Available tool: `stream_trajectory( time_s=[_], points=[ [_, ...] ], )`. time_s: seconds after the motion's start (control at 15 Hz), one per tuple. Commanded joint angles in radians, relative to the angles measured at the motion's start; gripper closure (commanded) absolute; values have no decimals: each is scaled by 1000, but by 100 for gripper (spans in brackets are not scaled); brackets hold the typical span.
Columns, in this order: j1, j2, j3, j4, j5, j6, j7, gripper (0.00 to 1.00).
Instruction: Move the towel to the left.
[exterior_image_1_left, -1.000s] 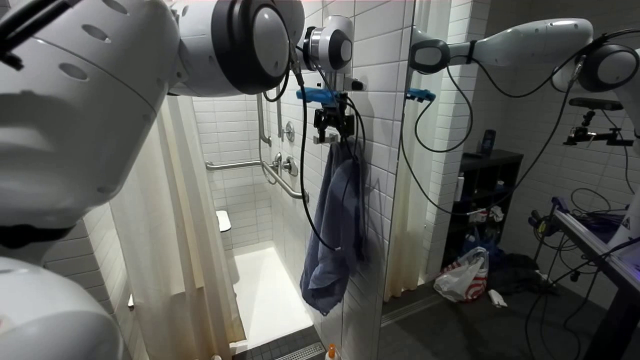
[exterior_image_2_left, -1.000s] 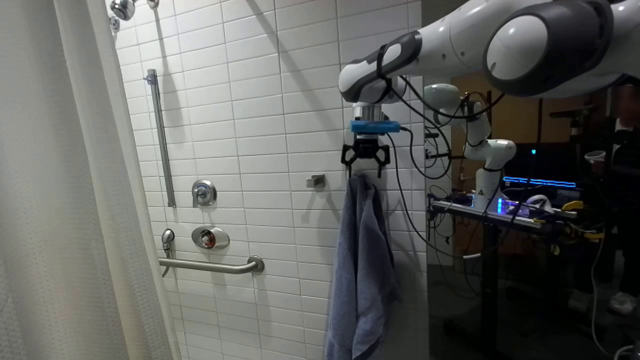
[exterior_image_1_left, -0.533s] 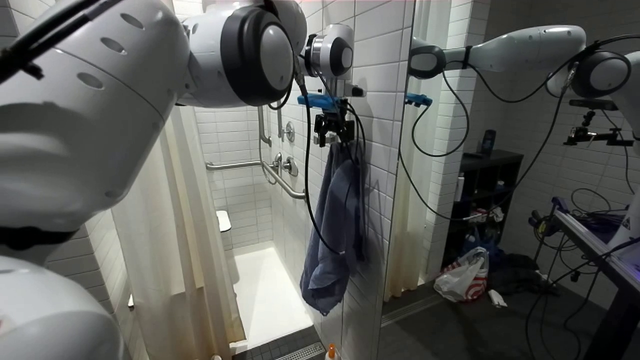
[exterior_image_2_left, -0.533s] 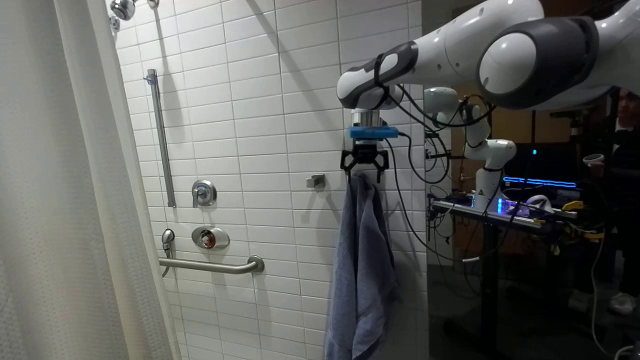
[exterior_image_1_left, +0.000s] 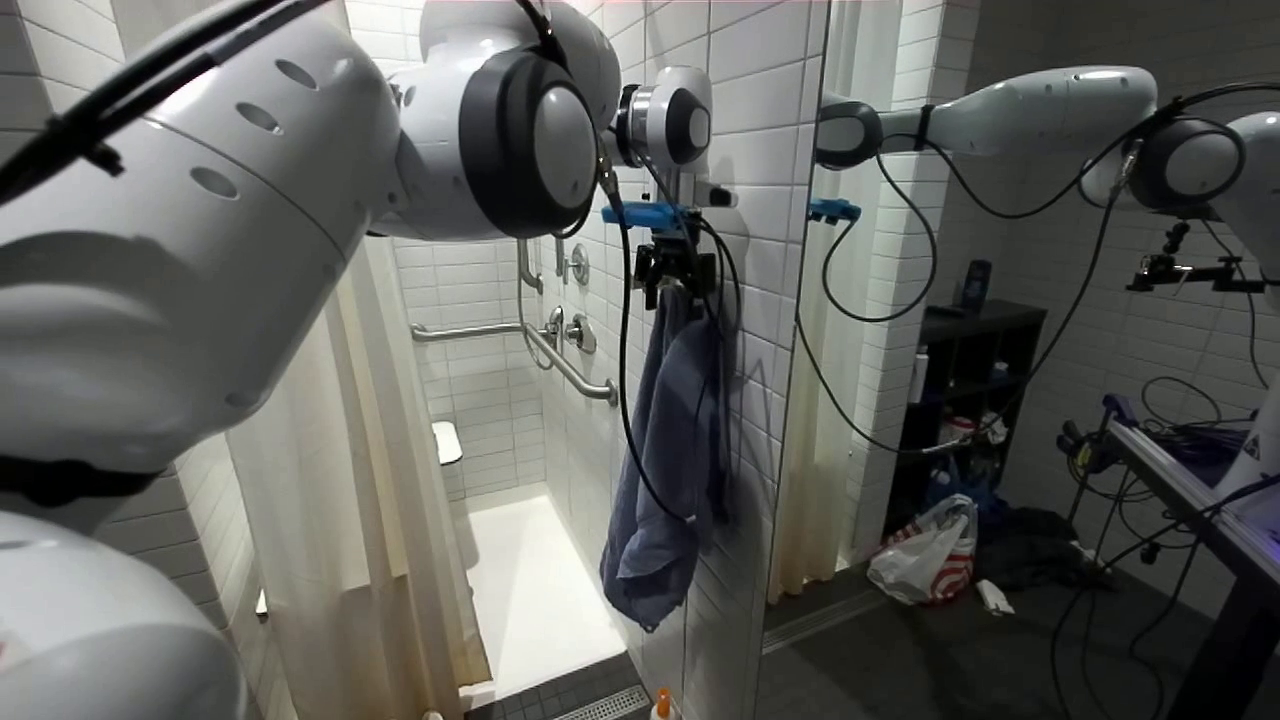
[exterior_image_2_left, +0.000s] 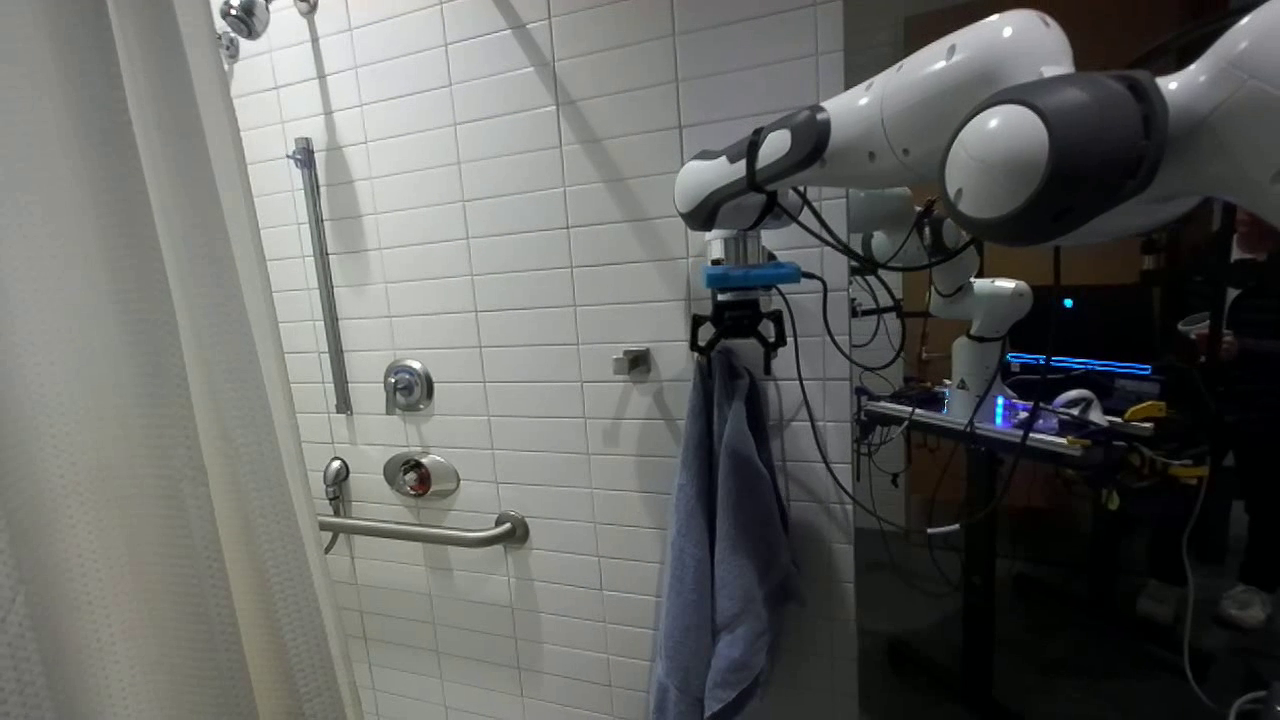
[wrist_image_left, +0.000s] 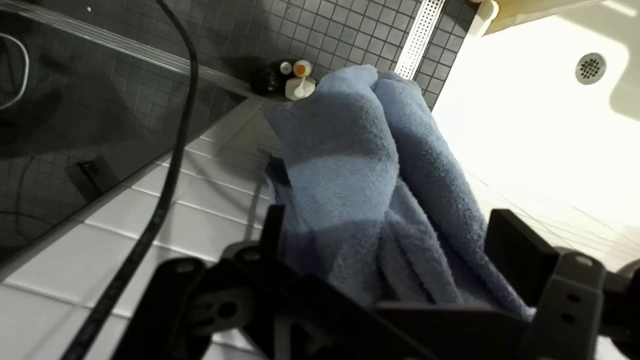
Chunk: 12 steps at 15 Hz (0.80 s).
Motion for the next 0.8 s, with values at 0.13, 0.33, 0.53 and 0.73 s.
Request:
stream_trajectory(
  time_s=[0.13,0.33,0.53,0.73],
  points=[
    [-5,41,-25,64,-48,-74,-27,0],
    [-9,51,-26,74,-71,-111,-73,0],
    [-18,52,-13,68,-74,-104,-168,0],
    [-6,40,-33,34,-102,-7,-188,0]
  ],
)
